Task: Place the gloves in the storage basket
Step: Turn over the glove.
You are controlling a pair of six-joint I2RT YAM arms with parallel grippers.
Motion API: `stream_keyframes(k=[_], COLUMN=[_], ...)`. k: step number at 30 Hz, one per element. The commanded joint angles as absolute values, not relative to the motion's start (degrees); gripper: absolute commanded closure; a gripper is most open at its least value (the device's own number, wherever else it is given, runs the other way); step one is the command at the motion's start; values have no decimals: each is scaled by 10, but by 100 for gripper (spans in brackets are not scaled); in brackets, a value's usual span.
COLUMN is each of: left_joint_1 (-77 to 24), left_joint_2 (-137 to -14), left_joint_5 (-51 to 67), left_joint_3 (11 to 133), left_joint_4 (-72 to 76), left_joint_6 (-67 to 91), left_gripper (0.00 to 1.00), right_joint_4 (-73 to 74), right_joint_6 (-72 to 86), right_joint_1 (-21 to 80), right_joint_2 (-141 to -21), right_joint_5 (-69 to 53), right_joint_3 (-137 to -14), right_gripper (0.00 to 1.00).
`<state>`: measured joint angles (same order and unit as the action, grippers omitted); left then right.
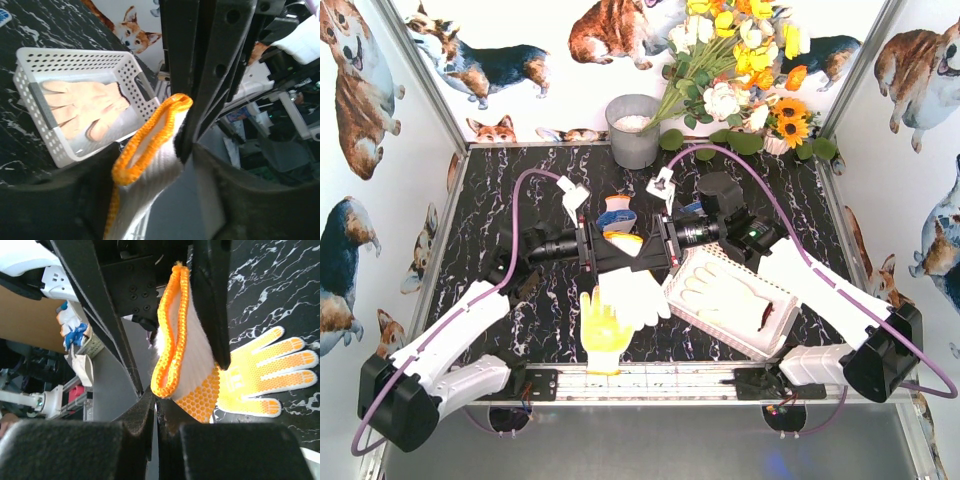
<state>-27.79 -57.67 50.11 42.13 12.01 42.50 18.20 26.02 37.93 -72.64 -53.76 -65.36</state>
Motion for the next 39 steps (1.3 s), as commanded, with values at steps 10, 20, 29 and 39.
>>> stream_keyframes(k=[10,20,29,39], left_joint_1=[-279,-279,-303,-342], left_joint_2=[-581,-578,-605,-623], left_joint_5=[469,450,530,520], left_joint_3=[415,458,488,493], left_joint_4=[167,15,-57,-76], left_joint_6=[425,316,256,234], left_gripper=[96,100,100,100], right_joint_4=[192,254,396,361], right_joint_6=[220,188,134,169], right_joint_1=[379,364,401,411], right_joint_2=[-688,-607,-699,-746], right_joint_5=[-425,-374,-388,-441], right_joint_3=[-647,-653,-758,-766], right_gripper=[98,34,35,55])
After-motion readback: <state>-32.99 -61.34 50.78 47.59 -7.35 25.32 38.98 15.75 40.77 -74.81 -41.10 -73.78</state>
